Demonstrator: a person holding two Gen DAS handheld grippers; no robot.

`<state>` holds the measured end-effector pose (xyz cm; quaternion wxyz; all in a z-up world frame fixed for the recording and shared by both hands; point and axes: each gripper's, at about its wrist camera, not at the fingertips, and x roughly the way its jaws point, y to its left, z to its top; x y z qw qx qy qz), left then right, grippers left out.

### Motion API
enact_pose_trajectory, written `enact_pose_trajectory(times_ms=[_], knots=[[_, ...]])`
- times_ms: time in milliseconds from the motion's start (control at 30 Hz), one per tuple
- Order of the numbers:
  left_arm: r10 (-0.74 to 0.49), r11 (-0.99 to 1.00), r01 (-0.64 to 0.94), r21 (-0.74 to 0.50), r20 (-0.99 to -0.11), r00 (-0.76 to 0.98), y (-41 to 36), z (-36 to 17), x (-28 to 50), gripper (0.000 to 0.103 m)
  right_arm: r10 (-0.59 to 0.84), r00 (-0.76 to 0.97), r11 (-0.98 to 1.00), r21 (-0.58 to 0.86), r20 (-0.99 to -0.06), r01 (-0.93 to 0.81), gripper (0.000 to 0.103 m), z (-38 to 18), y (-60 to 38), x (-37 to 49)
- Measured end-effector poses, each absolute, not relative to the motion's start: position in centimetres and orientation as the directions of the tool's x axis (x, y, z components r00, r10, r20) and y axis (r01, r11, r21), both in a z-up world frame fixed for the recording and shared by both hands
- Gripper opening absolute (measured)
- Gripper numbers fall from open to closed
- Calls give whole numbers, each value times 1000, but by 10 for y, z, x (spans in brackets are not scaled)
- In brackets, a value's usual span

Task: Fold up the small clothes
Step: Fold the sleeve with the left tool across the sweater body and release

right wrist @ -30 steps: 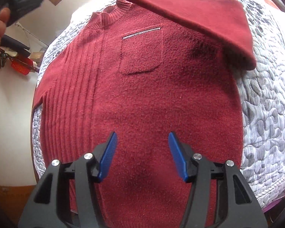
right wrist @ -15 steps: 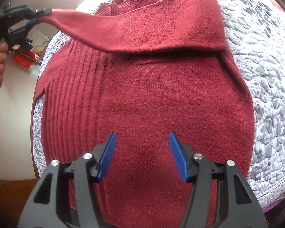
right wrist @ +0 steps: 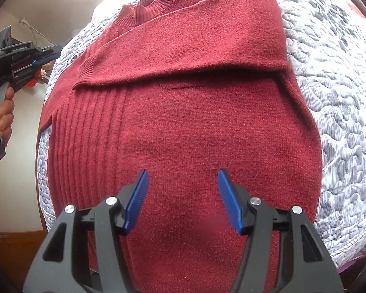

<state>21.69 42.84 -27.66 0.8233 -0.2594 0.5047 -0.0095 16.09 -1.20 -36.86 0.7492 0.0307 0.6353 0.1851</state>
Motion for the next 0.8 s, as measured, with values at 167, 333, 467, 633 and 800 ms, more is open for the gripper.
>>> enact_pose_trajectory(times_ms=[167, 333, 467, 633, 800], knots=[[-301, 842, -271, -466, -824, 480, 423, -304, 220, 49, 268, 248, 948, 210, -931, -238, 59, -357, -17, 183], [-274, 861, -284, -422, -855, 440, 416, -336, 227, 51, 173, 419, 983, 132, -891, -125, 56, -357, -46, 238], [-241, 863, -326, -386, -881, 406, 420, -358, 222, 55, 158, 401, 987, 141, -903, -72, 52, -378, -60, 276], [-234, 882, -293, -368, -884, 405, 416, -361, 215, 59, 124, 357, 989, 86, -926, -121, 58, -393, -53, 285], [-235, 847, -330, -417, -851, 470, 430, -323, 185, 80, 146, 417, 985, 95, -897, -142, 56, -354, -54, 291]])
